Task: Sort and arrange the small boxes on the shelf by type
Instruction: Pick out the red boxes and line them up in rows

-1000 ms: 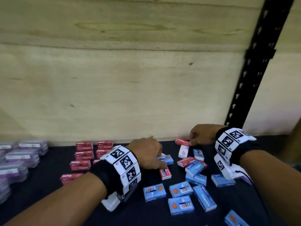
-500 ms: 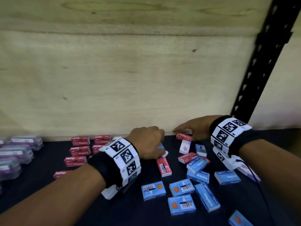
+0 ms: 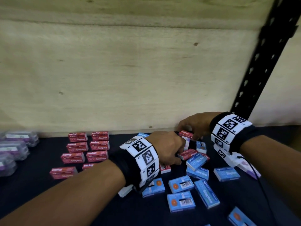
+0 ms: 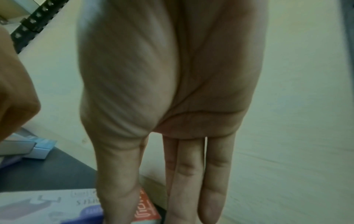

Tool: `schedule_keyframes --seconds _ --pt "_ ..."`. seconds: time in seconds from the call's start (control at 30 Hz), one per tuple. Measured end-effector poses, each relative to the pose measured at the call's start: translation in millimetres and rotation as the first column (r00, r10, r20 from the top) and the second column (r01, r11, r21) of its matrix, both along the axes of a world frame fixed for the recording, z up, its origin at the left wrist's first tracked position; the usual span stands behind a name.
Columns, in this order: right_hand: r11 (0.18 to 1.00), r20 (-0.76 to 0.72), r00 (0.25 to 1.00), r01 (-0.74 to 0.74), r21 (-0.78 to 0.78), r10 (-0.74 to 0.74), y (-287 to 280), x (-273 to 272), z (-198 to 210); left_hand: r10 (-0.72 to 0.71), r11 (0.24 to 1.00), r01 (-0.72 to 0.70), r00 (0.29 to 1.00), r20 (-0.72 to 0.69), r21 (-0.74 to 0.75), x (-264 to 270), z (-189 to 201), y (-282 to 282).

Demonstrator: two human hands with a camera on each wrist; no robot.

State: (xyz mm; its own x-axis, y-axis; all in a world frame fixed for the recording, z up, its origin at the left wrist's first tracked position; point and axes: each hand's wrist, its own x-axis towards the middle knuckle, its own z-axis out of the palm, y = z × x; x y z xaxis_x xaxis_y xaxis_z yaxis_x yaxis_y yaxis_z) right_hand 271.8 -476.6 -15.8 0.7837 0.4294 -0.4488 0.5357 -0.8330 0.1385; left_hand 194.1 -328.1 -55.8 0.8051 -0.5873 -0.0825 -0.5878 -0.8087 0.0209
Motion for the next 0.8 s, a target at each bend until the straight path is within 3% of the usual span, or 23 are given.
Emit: schedule_keyframes --seconds 0.33,0.53,0.8 --pt "0.999 0.046 0.999 -0.006 -0.044 0.008 -0.4 -1.4 -2.6 -0.127 0.992 0.122 0.983 0.136 0.04 0.3 -2.1 -6.3" --pt "0.999 0.081 0.996 0.047 -0.028 -0.044 -5.0 -0.9 -3.0 -0.089 0.996 0.091 0.985 0.148 -0.005 -2.2 0.4 -3.0" --pt "0.986 0.111 0.982 0.145 0.085 -0.154 -10.7 -5.9 -0.7 0.024 0.984 -0.006 0.994 0.103 -0.176 -8.3 15.1 25.4"
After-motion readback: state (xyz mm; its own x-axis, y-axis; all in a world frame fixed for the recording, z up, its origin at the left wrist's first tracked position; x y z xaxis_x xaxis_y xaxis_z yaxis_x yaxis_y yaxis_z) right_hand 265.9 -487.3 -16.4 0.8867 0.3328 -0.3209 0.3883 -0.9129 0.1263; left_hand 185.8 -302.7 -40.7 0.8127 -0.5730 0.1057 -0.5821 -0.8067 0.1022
